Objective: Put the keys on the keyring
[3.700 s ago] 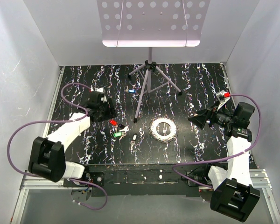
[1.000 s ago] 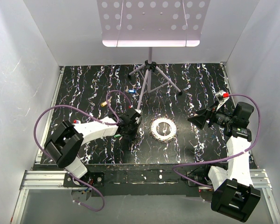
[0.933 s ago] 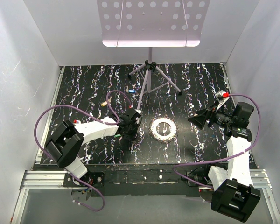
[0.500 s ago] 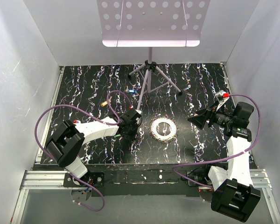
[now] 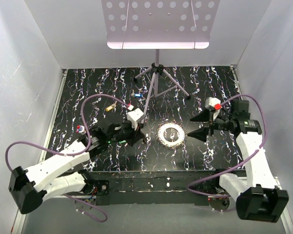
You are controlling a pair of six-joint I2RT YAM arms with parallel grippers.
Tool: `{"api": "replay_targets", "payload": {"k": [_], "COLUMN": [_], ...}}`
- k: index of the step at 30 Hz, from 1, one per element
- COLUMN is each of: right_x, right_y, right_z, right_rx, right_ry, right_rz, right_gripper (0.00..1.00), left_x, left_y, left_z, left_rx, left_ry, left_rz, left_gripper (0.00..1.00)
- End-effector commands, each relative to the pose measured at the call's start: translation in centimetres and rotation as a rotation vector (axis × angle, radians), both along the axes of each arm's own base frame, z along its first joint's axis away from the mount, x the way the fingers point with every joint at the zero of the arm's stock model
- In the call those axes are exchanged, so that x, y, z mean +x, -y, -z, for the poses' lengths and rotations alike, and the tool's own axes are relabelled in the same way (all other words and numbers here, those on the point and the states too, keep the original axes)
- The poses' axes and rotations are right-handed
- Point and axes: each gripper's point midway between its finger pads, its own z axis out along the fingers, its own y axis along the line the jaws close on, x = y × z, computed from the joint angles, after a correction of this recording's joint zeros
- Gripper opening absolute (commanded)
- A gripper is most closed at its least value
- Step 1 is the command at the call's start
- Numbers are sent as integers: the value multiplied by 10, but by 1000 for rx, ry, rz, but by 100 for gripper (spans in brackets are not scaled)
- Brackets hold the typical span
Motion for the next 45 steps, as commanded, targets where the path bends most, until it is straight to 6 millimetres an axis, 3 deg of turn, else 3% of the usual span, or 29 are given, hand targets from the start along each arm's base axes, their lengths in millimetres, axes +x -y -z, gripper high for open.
{"api": "replay_targets", "payload": {"k": [1, 8, 12, 19, 45], "right_x": [-38, -60, -70, -65, -74], "right_y": [-40, -93, -105, -116, -130], "right_z": [-14, -27, -31, -16, 0], "right_rx": [-122, -100, -36, -10, 8], "right_ry": [249, 242, 197, 83, 21], "right_rz": [-353, -602, -635, -606, -647], "right_gripper": [85, 70, 60, 49, 37], "left_x": [-27, -39, -43, -50, -55], "left_y": [21, 40, 43, 52, 65], "left_z": [-40, -49, -47, -49, -43], "left_rx": [-133, -242, -310, -447, -578], "left_ry": [216, 161, 128, 103, 67], "left_rz": [305, 374, 357, 359, 339], "left_gripper": [0, 0, 0, 0, 0]}}
